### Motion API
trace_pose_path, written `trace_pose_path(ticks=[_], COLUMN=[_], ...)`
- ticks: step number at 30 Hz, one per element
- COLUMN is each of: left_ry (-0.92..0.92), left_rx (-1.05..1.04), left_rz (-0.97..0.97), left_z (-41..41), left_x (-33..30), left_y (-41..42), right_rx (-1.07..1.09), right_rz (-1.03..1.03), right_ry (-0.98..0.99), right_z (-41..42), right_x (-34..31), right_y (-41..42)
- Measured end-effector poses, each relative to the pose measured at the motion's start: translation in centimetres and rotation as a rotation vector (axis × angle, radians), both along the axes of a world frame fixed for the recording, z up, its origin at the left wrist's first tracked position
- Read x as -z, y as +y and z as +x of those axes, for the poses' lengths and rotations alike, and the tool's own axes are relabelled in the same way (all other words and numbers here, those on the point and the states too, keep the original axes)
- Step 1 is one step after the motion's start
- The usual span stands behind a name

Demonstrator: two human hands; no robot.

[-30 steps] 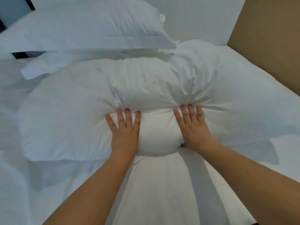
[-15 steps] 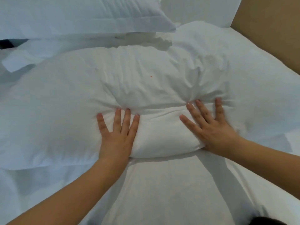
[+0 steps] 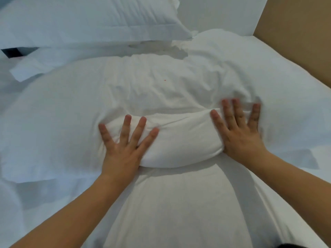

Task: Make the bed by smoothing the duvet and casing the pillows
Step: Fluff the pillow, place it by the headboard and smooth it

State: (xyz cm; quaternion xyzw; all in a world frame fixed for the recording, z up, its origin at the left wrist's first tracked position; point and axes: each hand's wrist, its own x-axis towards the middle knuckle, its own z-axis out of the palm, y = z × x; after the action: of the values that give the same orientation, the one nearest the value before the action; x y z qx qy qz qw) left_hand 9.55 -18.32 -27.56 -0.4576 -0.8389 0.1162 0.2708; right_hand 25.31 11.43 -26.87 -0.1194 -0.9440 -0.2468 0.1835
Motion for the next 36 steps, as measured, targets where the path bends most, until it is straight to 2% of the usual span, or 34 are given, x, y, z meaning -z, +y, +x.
trace_pose_path(ticks=[9, 14, 22, 28, 32, 34, 36], left_ry=[-0.154, -0.213, -0.212, -0.277, -0.403, -0.527, -0.531], left_rx=[-0.140, -0.225, -0.117, -0.104, -0.142, -0.205, -0.236], left_rz=[0.040, 0.129, 0.227, 0.216, 0.126, 0.108, 0.112], left_z=[-3.9, -5.7, -6.3, -6.8, -6.7, -5.1, -3.7], left_x=[1.4, 3.0, 4.2, 3.9, 1.2, -3.4, -8.1], left_y=[4.2, 6.5, 7.5, 7.8, 8.3, 7.5, 6.3], right_rx=[0.069, 0.061, -0.011, 0.003, 0.086, 0.099, 0.112], right_rz=[-0.186, -0.231, -0.303, -0.404, -0.490, -0.439, -0.389], right_ry=[-0.030, 0.032, 0.174, 0.052, -0.135, -0.194, -0.206], right_z=[-4.5, -6.9, -9.4, -10.0, -9.3, -7.3, -4.9], right_x=[1.8, 3.4, 5.6, 4.4, 0.0, -4.0, -9.1], right_y=[2.1, 2.4, 3.1, 2.7, 1.6, 1.1, 0.5])
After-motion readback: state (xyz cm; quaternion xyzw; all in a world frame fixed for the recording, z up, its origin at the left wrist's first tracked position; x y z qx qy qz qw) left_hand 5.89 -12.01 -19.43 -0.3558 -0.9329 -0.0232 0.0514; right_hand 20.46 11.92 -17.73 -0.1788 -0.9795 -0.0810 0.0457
